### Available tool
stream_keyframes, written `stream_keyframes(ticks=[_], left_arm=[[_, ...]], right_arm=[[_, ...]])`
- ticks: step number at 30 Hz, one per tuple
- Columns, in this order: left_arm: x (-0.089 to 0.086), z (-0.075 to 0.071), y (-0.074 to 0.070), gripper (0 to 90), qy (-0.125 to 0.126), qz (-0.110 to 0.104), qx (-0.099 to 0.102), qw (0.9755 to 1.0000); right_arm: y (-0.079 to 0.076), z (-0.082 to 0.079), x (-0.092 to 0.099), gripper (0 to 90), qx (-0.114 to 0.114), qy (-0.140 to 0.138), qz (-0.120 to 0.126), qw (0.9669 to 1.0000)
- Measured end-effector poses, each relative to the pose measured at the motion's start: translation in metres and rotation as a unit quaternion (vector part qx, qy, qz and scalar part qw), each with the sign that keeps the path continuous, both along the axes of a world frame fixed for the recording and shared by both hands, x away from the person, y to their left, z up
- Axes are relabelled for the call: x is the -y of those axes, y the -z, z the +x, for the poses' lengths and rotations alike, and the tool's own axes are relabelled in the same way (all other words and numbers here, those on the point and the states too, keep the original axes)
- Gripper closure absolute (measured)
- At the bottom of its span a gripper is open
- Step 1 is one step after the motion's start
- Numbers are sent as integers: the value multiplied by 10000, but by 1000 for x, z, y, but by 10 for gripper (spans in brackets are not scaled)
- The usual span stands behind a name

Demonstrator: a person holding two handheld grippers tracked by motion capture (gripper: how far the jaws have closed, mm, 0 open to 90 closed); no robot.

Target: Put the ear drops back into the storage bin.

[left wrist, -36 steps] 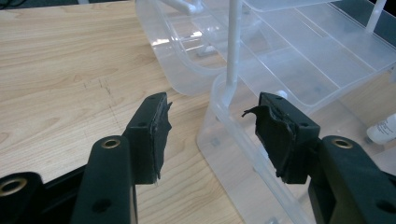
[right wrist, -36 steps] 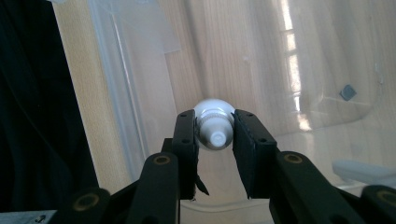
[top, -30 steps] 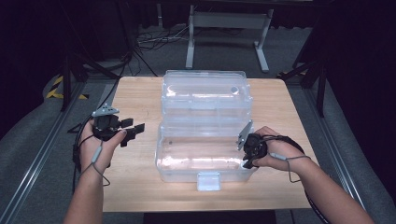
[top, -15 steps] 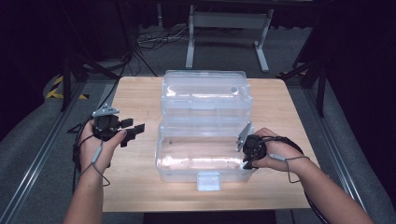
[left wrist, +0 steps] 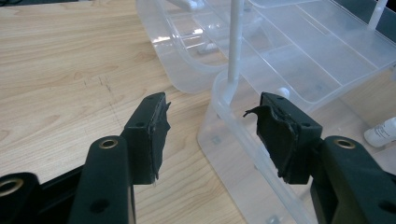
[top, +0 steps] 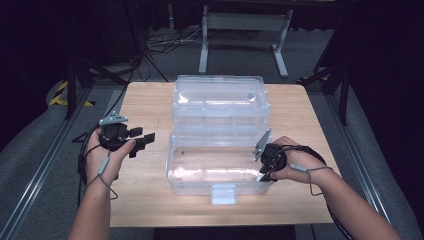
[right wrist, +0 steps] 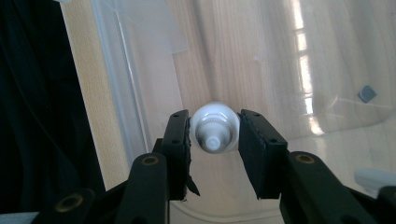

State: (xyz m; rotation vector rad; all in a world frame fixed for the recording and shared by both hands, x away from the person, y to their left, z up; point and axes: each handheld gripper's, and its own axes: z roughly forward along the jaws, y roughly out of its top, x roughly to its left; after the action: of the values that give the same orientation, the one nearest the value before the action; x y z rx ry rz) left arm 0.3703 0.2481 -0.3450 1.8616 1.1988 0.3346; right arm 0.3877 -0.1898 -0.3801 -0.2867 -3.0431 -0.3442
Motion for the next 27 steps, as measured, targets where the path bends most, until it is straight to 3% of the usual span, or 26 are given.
stream_keyframes(ticks=[14, 27], left_arm=[[0, 1, 1, 422, 8, -14, -1, 10000], [0, 0, 1, 410, 40, -4, 9, 10000]], right_arm=[[-21, -3, 10, 603, 136, 211, 452, 9987], [-39, -15, 2, 584, 230, 76, 829, 9963]])
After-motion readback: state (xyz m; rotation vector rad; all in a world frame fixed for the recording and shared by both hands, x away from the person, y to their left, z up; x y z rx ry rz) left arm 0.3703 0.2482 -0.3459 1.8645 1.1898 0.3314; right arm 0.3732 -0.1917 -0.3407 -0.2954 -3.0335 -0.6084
